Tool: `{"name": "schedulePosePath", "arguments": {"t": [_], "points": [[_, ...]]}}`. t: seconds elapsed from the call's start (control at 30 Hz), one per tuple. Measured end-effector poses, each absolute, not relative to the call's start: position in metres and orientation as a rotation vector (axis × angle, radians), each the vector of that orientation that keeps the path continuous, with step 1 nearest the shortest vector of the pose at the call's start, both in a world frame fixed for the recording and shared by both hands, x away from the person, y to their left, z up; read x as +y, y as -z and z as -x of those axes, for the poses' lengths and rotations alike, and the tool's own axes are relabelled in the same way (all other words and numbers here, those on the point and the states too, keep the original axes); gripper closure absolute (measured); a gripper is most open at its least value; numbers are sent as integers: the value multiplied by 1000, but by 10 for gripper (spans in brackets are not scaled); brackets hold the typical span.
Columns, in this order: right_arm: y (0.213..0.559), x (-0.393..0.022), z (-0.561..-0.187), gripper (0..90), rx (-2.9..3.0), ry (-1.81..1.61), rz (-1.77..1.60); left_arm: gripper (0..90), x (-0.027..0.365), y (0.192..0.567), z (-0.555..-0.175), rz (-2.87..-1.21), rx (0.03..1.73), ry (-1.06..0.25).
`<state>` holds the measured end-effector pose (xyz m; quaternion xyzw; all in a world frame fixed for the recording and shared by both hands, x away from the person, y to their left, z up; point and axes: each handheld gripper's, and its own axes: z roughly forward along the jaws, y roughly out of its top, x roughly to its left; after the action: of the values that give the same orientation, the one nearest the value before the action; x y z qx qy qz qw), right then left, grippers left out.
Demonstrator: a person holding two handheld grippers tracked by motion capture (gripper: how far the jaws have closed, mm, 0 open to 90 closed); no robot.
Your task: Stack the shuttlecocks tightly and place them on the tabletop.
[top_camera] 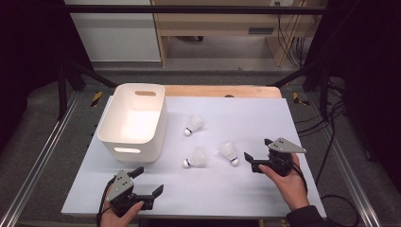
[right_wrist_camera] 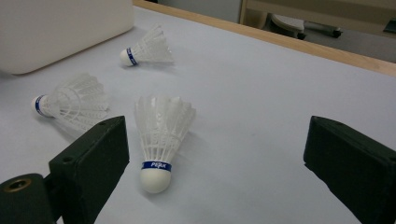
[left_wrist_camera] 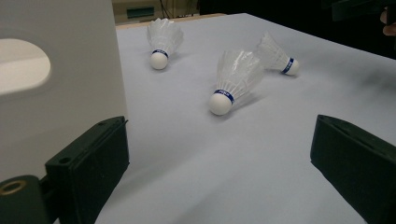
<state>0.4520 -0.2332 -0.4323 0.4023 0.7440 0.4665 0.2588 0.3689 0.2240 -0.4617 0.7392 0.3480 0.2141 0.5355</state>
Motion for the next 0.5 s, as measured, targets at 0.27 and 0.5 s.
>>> {"name": "schedulePosePath", "arguments": {"t": [0.27,0.5], "points": [[425,-216,-463,73,2099,-1246,-1034,35,226,463,-370,-1727,842,-503],[419,-201,-471,72,2155,-1226,-985,35,229,463,-371,-1714,862,-511]]}}
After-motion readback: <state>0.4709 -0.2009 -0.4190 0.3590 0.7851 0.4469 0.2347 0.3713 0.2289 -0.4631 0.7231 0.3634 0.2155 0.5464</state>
